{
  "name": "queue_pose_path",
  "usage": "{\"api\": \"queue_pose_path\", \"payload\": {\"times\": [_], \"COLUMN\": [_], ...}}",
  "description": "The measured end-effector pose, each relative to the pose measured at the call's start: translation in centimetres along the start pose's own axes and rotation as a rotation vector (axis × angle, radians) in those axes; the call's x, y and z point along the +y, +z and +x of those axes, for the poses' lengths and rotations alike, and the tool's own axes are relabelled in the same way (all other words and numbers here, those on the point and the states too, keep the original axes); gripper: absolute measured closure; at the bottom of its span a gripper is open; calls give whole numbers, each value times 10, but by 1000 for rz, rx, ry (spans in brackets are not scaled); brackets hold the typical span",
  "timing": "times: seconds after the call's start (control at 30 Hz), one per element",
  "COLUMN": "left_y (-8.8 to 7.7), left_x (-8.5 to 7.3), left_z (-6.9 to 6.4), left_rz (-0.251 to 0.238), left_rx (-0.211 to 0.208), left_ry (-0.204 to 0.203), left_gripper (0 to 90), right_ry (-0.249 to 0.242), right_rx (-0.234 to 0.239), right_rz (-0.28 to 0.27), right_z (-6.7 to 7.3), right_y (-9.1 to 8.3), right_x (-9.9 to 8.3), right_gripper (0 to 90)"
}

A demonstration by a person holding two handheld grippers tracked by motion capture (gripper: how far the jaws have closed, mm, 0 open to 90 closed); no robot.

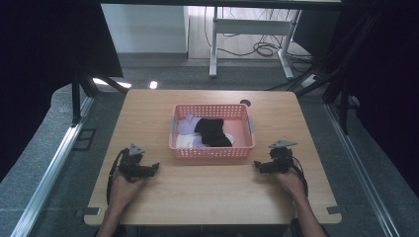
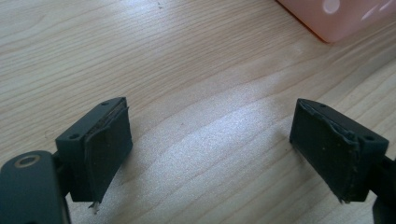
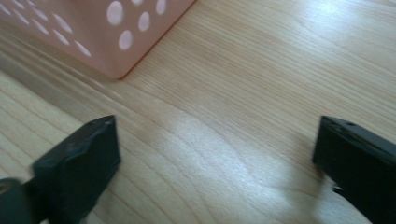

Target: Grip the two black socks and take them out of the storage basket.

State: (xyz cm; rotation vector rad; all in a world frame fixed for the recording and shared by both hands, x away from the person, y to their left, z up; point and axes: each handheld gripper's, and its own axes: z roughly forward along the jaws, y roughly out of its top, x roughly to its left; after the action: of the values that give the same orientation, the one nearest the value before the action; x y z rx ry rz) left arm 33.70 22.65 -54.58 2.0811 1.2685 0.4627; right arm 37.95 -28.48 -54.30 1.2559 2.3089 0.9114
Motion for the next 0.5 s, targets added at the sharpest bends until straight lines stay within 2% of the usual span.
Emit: {"api": "queue_pose_path", "payload": {"times": [0.5], "left_y": [0], "left_x": [0], "left_z": [0], "left_rz": [0], "left_rx": [0], "left_ry": [0], "left_gripper": [126], "right_ry": [2], "right_rx": [-2], "right_rz": [-5], "right_z": [0], "right_y": [0], "right_x": [0], "right_gripper": [0]}}
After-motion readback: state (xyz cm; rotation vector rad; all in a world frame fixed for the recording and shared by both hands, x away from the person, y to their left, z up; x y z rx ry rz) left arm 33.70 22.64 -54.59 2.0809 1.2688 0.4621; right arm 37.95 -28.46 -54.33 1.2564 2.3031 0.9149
